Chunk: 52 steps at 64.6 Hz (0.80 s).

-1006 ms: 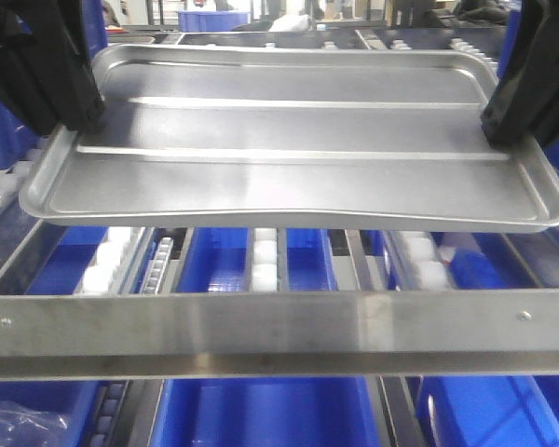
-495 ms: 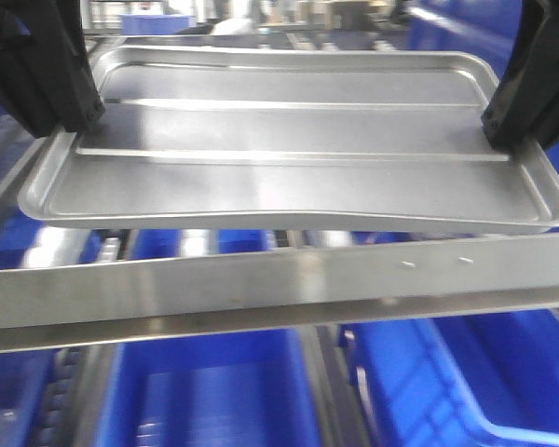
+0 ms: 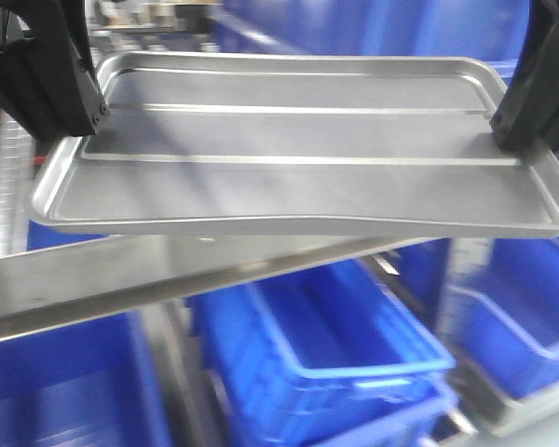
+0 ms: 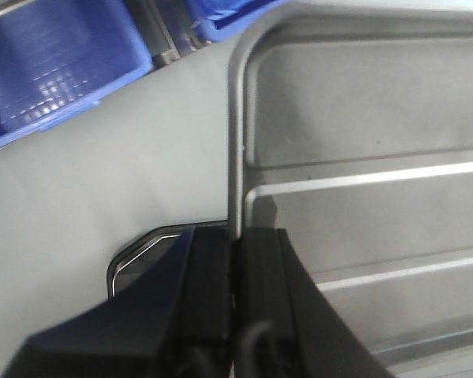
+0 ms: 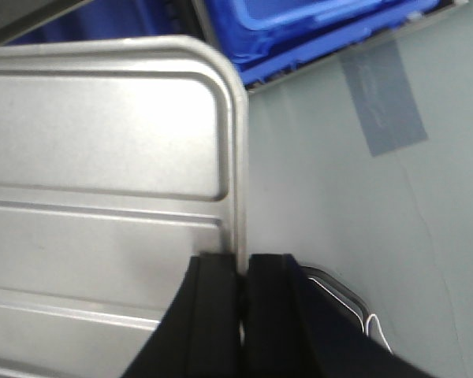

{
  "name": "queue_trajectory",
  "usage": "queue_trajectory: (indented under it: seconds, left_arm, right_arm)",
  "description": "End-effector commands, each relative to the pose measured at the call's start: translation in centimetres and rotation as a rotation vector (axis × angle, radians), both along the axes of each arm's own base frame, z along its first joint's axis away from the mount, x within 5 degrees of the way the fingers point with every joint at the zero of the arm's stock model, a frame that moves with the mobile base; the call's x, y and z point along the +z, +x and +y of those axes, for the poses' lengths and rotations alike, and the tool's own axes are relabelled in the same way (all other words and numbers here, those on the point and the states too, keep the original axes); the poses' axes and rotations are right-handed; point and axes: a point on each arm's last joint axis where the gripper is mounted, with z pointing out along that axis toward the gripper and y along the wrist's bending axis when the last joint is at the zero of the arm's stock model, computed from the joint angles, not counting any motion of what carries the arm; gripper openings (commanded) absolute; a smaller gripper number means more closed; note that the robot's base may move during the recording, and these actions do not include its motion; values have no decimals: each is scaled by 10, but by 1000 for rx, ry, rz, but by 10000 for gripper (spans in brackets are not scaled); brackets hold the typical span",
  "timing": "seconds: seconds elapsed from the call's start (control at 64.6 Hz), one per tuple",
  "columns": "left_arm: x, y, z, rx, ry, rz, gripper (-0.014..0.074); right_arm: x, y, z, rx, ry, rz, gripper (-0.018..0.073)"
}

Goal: Grab silver tray and stack on right shelf
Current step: 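Hold the tray with both grippers while the base backs away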

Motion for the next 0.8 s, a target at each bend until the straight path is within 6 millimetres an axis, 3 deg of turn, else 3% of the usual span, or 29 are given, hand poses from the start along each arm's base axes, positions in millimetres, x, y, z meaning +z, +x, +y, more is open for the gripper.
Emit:
queue_trajectory:
  seconds: [0.0,0.789]
  left_arm:
    - [17,-5,-3,-21,-86,-56,-94]
    - [18,-3,-2,-22,-68,-78,-94]
  right_arm:
    - [20,0,2,-1,83,-108,57]
    - [20,0,2,-1,83,-108,57]
